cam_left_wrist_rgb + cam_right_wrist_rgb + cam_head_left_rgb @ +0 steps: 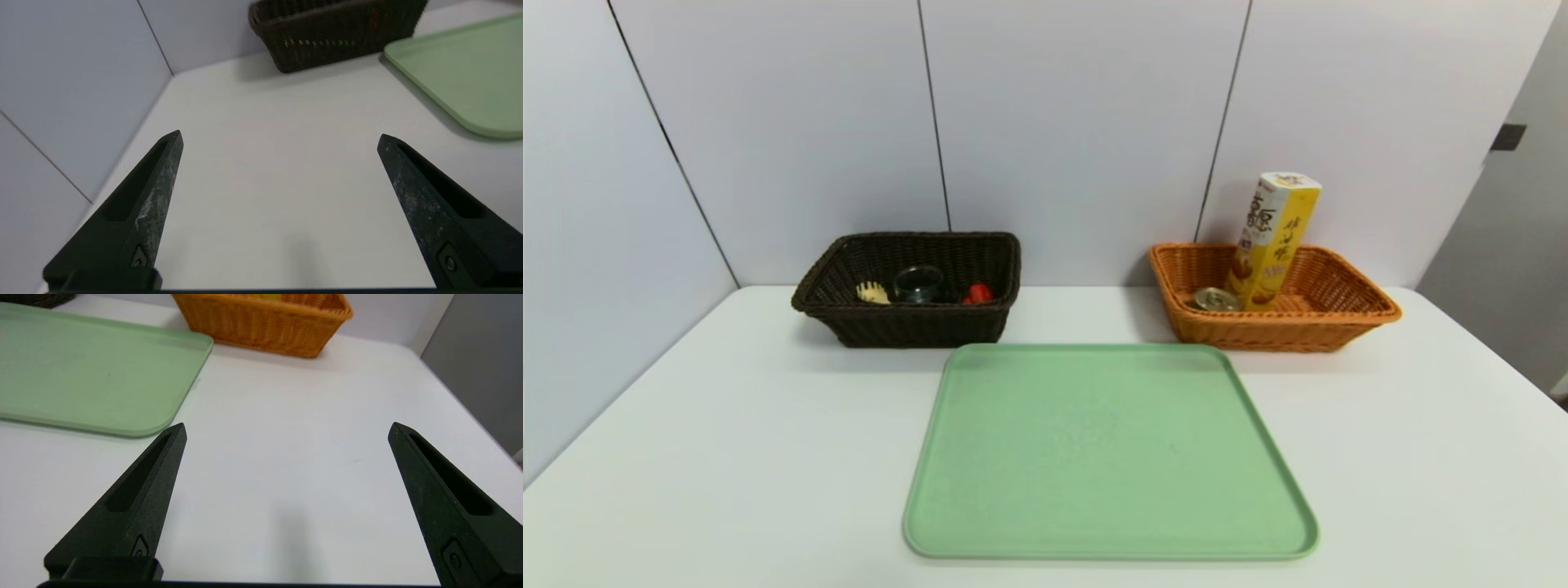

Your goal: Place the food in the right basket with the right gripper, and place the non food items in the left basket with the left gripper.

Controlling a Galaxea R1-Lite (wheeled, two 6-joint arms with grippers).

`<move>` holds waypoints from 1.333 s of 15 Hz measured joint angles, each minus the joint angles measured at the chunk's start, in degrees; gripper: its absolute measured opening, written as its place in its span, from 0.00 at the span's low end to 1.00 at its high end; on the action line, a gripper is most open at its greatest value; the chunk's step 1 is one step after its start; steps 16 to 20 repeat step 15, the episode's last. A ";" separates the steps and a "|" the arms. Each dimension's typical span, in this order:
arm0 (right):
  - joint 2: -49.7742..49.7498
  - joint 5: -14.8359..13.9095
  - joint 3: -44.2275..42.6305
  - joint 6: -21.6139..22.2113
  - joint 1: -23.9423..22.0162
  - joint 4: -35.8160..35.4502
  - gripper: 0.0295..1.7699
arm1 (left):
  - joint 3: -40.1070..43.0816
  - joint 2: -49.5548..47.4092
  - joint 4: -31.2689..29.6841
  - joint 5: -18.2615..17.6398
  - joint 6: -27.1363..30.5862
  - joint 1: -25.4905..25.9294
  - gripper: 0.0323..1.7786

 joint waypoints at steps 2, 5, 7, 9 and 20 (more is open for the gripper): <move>0.00 -0.57 0.02 3.64 0.00 0.38 0.96 | 0.13 0.00 4.43 -1.10 -4.82 0.00 0.95; 0.00 -1.54 0.02 6.21 0.00 0.33 0.96 | 0.13 -0.02 4.51 -0.17 -7.05 0.00 0.95; 0.00 -1.60 0.05 6.18 0.00 0.35 0.96 | 0.16 -0.02 4.62 -0.16 -6.80 0.00 0.95; 0.00 -1.90 0.05 6.31 0.00 0.35 0.96 | 0.16 -0.02 4.57 -0.02 -7.27 0.00 0.95; 0.02 -2.30 0.05 7.57 -0.01 0.24 0.96 | 0.16 -0.02 4.55 0.09 -7.44 0.00 0.95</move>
